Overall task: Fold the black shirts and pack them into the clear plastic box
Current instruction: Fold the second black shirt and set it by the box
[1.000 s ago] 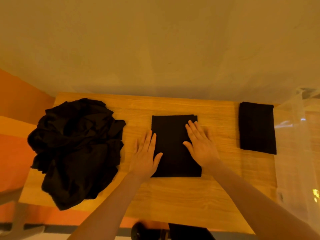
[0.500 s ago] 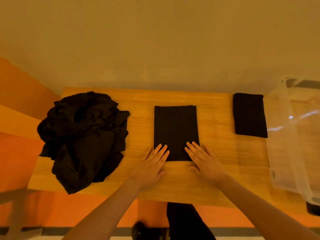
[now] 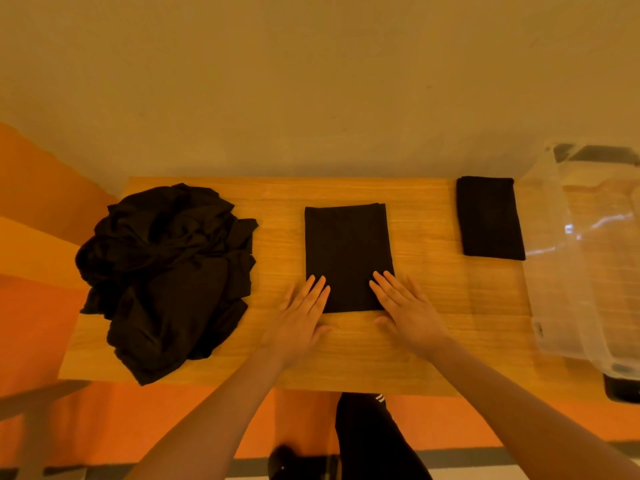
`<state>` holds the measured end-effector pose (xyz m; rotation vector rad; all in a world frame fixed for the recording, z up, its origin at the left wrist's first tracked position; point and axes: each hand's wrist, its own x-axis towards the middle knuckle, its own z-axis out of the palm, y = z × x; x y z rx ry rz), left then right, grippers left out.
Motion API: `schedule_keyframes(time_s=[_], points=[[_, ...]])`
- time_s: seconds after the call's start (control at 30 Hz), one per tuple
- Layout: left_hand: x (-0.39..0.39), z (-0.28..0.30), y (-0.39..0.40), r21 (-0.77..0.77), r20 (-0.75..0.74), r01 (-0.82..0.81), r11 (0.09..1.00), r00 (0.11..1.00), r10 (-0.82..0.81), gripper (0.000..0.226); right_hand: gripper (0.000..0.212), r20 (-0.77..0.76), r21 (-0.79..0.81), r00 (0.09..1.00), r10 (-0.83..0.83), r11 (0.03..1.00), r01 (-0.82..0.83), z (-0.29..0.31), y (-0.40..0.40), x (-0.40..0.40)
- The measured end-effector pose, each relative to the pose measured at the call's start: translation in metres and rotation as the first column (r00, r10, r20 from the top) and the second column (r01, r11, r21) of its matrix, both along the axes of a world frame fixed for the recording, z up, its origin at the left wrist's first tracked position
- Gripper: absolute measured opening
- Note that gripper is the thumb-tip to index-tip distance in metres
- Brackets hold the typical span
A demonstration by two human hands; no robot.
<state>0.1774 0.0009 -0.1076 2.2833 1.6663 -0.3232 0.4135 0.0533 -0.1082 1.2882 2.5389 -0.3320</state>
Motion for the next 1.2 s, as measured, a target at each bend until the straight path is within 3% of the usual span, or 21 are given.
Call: schedule_keyframes(time_s=[0.13,0.23,0.4,0.5,0.57,0.67,0.73,0.8,0.87,0.93,1.03,1.13,1.2], points=[[0.002,0.011,0.017,0.011,0.108,-0.031,0.999,0.994,0.029,0.051,0.077,-0.108,0.060,0.994,0.029,0.998,-0.023,-0.003,0.013,0.005],[0.000,0.014,0.021,0.037,0.223,-0.101,0.994,0.971,0.091,0.044,0.043,-0.098,0.138,0.994,0.052,0.990,-0.039,-0.001,0.015,0.005],[0.003,0.026,0.023,-0.074,0.487,-0.330,0.941,0.811,0.323,0.032,0.028,-0.352,0.165,0.936,-0.001,0.984,0.063,0.012,0.016,0.000],[0.002,0.041,0.024,-0.183,0.541,-0.379,0.907,0.732,0.415,0.024,0.029,-0.436,-0.104,0.863,-0.257,0.966,0.235,0.029,0.014,-0.005],[0.000,0.051,0.028,-0.266,0.575,-0.422,0.867,0.652,0.494,0.019,0.031,-0.454,-0.326,0.761,-0.464,0.881,0.343,0.039,0.017,-0.006],[-0.001,0.061,0.044,-0.410,0.658,-0.543,0.732,0.379,0.650,0.007,0.023,-0.551,-0.562,0.481,-0.682,0.730,0.390,0.053,0.034,-0.013],[0.000,0.065,0.056,-0.465,0.680,-0.587,0.663,0.242,0.692,0.009,0.030,-0.513,-0.733,0.315,-0.798,0.598,0.322,0.060,0.048,-0.016],[0.003,0.068,0.067,-0.503,0.675,-0.615,0.607,0.159,0.721,0.008,0.041,-0.452,-0.806,0.328,-0.829,0.537,0.247,0.061,0.059,-0.019],[0.006,0.067,0.078,-0.529,0.675,-0.630,0.568,0.092,0.732,0.013,0.034,-0.421,-0.821,0.353,-0.835,0.517,0.243,0.058,0.067,-0.021],[0.008,0.066,0.088,-0.547,0.670,-0.635,0.545,0.058,0.740,0.018,0.024,-0.413,-0.837,0.268,-0.871,0.479,0.265,0.055,0.075,-0.024],[0.007,0.059,0.098,-0.656,0.643,-0.549,0.517,-0.049,0.764,0.021,0.018,-0.483,-0.782,0.201,-0.852,0.523,0.337,0.048,0.089,-0.028],[0.006,0.050,0.098,-0.647,0.626,-0.561,0.517,-0.004,0.779,0.030,0.014,-0.569,-0.698,0.240,-0.787,0.616,0.365,0.045,0.099,-0.034],[0.008,0.045,0.097,-0.618,0.636,-0.617,0.487,-0.029,0.771,0.026,0.013,-0.595,-0.686,0.239,-0.768,0.640,0.348,0.042,0.105,-0.036]])
